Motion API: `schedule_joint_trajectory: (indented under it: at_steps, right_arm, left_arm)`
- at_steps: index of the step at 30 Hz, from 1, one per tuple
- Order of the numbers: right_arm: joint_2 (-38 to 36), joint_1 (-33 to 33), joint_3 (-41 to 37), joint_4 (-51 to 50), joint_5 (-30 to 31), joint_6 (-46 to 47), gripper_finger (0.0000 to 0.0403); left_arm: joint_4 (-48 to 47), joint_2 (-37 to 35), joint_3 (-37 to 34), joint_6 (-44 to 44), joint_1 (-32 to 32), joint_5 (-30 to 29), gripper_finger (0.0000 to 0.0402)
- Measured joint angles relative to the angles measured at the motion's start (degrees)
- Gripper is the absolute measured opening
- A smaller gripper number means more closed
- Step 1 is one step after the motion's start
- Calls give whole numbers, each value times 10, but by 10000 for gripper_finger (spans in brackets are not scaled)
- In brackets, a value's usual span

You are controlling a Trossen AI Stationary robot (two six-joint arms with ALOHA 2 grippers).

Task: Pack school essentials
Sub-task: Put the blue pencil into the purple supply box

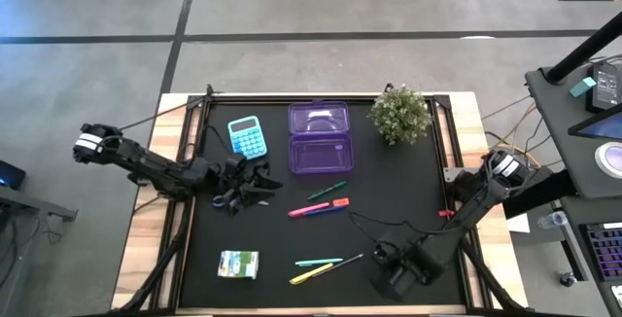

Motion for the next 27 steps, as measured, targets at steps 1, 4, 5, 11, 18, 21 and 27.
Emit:
schedule_joint_trajectory:
  at_steps: [1, 4, 5, 11, 18, 21, 27]
  right_arm:
    - [0, -7, 0, -1, -1, -8, 168]
    - [0, -28, 0, 0, -1, -32, 168]
    - [0, -35, 0, 0, -1, -45, 168]
    - [0, -72, 0, 0, -1, -128, 168]
    - [0, -133, 0, 10, 1, -210, 159]
    - [1, -164, 0, 33, 1, -260, 155]
    - [22, -217, 0, 155, -14, -378, 162]
  left_arm:
    - [0, 6, 6, 0, 0, 0, 173]
    - [1, 18, 27, -1, 0, 1, 173]
    - [1, 20, 34, -1, 0, 3, 173]
    - [3, 18, 64, 7, 2, 11, 173]
    - [1, 2, 70, 18, 4, 17, 173]
    - [-6, -1, 72, 11, 4, 20, 173]
    - [-56, -6, 72, -39, 4, 10, 173]
